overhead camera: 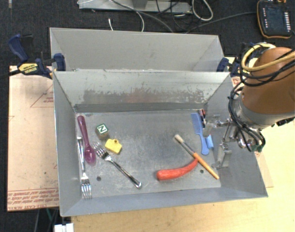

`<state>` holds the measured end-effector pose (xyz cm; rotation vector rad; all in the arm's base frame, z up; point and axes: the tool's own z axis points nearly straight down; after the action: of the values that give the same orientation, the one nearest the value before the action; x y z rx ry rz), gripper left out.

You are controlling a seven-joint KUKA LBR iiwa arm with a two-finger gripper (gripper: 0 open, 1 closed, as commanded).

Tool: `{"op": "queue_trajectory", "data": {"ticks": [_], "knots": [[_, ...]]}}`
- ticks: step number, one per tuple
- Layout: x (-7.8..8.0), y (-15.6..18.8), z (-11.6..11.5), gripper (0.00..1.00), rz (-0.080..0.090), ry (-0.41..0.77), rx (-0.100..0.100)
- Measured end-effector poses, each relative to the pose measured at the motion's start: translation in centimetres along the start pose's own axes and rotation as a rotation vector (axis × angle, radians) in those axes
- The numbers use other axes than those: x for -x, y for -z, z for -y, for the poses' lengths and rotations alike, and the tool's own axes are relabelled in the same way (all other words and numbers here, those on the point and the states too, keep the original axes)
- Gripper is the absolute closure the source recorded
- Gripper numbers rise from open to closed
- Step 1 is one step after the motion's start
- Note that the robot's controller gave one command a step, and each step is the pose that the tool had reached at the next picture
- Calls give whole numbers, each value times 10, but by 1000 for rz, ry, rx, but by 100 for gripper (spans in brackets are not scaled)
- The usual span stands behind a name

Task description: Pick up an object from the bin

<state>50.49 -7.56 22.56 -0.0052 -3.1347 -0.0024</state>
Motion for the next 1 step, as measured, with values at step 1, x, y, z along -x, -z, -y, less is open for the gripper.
{"op": "queue_trajectory", "data": {"ticks": [1], "knots": [[1,4,-1,0,9,4,-1]]}}
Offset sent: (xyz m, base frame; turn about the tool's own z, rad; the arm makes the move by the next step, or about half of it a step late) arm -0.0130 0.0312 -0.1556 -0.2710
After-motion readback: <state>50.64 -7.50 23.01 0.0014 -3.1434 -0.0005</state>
